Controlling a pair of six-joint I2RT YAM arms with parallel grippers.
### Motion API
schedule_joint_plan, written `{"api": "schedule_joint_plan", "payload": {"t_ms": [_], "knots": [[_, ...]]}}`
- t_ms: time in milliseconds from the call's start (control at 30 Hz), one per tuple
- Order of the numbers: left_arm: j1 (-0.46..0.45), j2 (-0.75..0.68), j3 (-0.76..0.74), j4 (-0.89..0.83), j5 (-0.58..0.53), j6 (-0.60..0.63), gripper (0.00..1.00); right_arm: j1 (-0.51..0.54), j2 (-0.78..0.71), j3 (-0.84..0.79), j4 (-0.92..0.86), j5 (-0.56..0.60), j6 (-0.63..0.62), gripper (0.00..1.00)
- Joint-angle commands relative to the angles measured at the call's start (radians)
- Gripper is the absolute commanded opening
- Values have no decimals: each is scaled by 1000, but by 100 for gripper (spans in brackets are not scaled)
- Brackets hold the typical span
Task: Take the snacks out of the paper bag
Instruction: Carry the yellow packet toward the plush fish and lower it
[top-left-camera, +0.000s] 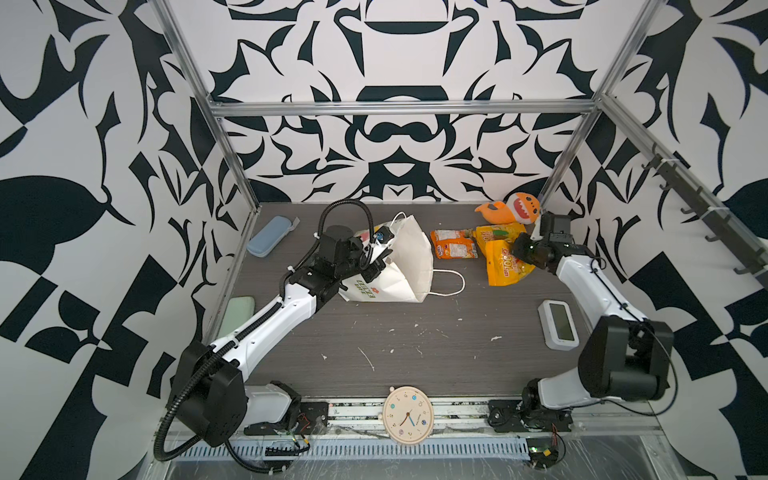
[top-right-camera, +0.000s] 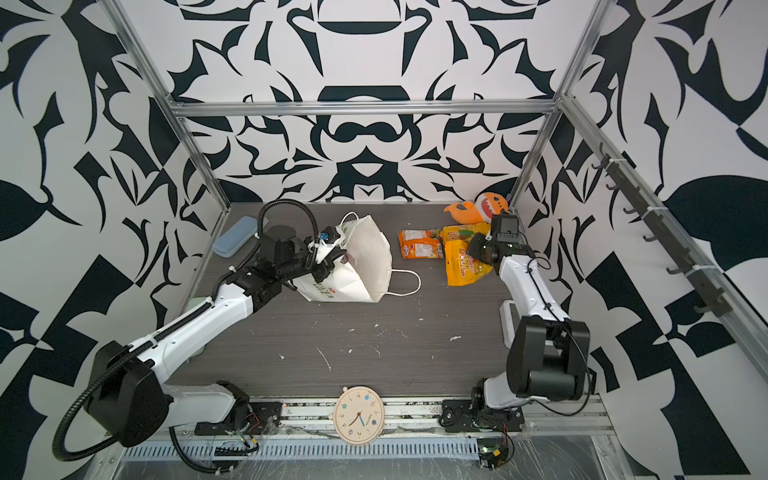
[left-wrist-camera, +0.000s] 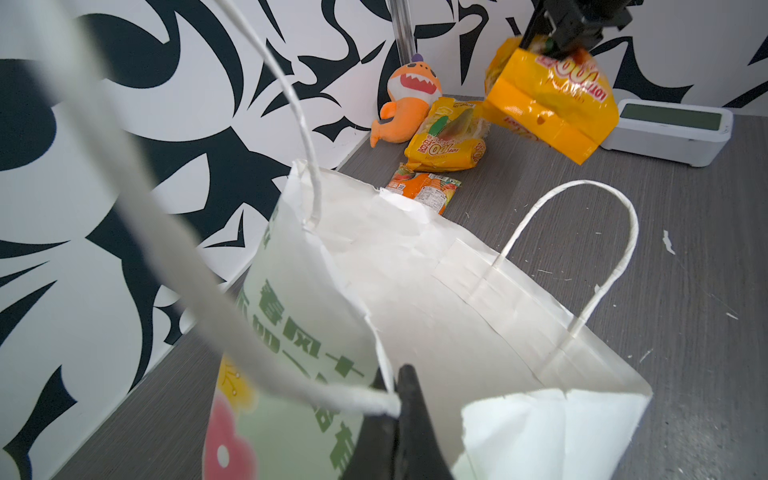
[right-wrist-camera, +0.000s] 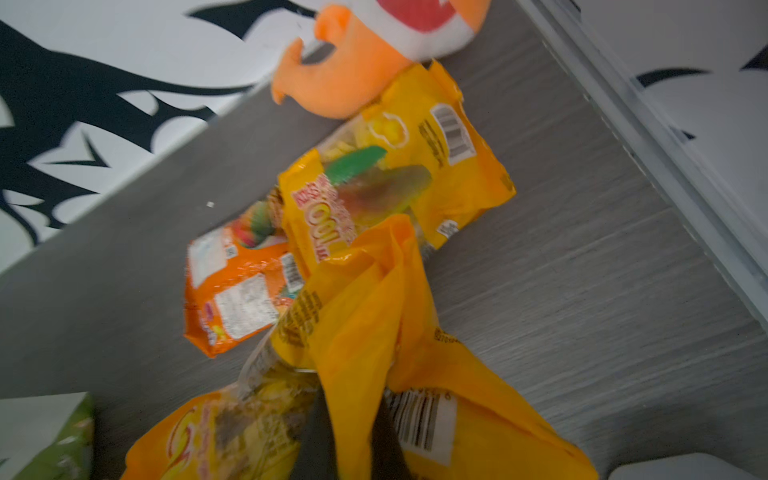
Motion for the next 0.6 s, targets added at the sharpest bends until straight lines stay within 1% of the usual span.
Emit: {"api": "schedule_joint_plan", "payload": {"t_ms": [0, 167, 267, 433, 500, 567], "knots": [[5, -20, 20, 12, 12, 11, 0, 1, -6, 42, 62, 75, -25, 0], [5, -17, 31, 7, 20, 10, 0, 3, 78, 89, 35, 177, -23, 0], [5, -17, 34, 5, 21, 10, 0, 2, 108, 104, 17, 243, -21, 2], [5, -22, 33, -4, 20, 10, 0, 3, 155, 109, 12, 260, -29, 7], [5, -24, 31, -5, 19, 9, 0, 2, 174, 113, 16, 260, -17, 11], [5, -25, 33, -9, 19, 10, 0, 2, 186, 124, 18, 247, -8, 21]]}}
